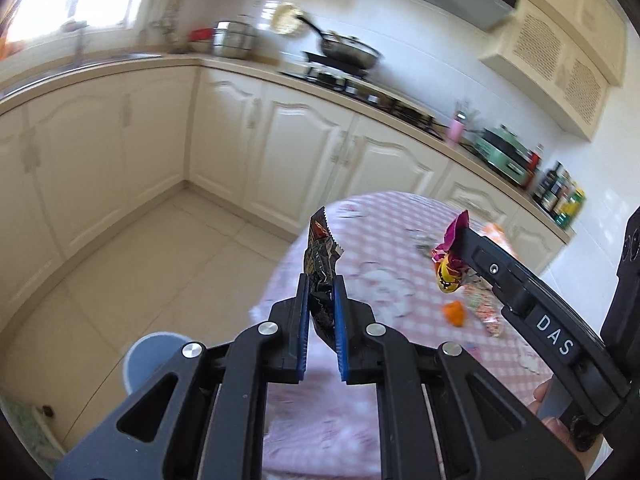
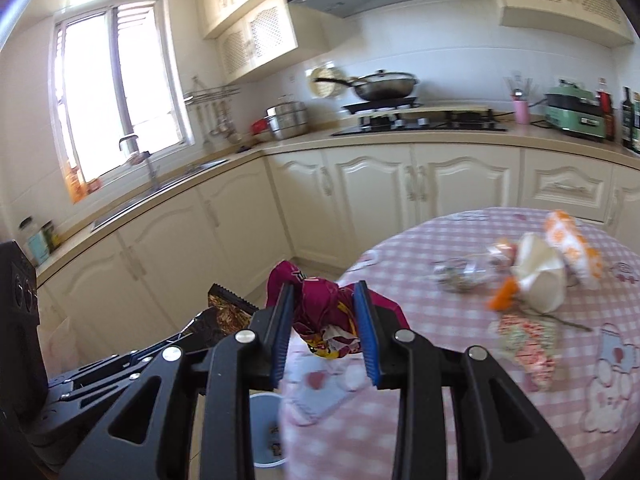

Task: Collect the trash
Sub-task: 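Release the black packet and pink wrapper into the blue bin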

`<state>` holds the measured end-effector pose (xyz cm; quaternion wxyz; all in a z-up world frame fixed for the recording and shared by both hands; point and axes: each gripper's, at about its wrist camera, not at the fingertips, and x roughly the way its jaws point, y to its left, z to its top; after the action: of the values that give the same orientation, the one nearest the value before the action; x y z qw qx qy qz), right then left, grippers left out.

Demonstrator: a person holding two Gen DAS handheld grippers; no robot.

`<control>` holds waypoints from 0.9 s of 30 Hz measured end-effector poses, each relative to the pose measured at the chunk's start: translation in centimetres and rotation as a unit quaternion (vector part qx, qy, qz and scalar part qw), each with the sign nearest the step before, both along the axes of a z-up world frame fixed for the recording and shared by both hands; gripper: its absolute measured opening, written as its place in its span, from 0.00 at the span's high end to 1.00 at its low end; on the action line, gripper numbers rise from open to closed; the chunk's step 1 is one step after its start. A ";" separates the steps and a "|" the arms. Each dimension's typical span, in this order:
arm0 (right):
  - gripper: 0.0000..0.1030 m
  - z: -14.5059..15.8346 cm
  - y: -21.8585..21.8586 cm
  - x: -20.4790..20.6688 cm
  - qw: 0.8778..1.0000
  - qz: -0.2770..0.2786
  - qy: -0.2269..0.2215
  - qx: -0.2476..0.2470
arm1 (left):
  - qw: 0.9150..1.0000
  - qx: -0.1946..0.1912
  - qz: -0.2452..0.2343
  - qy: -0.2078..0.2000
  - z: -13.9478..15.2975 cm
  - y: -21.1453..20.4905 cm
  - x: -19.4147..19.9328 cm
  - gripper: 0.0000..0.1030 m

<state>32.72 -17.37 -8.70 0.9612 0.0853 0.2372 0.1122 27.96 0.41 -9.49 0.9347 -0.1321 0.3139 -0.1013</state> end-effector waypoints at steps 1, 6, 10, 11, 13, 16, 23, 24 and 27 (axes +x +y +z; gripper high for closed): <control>0.71 -0.1 1.4 0.2 1.000 0.014 0.002 -0.002 | 1.000 -0.001 0.010 0.002 -0.2 1.1 -0.2 0.90; 0.71 -1.4 8.7 1.8 0.996 0.084 0.025 -0.004 | 0.997 -0.008 0.068 0.022 -1.9 6.8 -0.5 0.90; 0.71 -3.5 13.8 3.2 0.991 0.127 0.051 -0.009 | 0.993 -0.013 0.105 0.044 -3.9 10.4 -0.3 0.90; 0.71 -4.1 15.1 3.6 0.989 0.135 0.056 -0.014 | 0.992 -0.012 0.115 0.051 -4.4 11.3 -0.1 0.90; 0.71 -5.3 16.9 4.3 0.986 0.151 0.068 -0.014 | 0.990 -0.012 0.129 0.059 -5.3 12.5 0.2 0.90; 0.71 -7.2 19.6 5.7 0.981 0.171 0.087 -0.014 | 0.986 -0.010 0.151 0.071 -6.4 14.3 0.9 0.90; 0.66 -10.4 22.8 8.9 0.978 0.181 0.102 -0.021 | 0.980 -0.003 0.176 0.096 -8.8 16.9 2.2 0.90; 0.64 -10.7 22.9 9.3 0.977 0.181 0.107 -0.020 | 0.979 -0.005 0.176 0.098 -9.2 17.1 2.1 0.90; 0.62 -11.5 22.9 9.9 0.977 0.176 0.114 -0.022 | 0.979 -0.007 0.172 0.106 -9.9 17.1 2.5 0.90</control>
<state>42.58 5.50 -20.23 0.8945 0.0331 0.3593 0.2640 30.48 17.50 -19.36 0.8987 -0.2007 0.3830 0.0734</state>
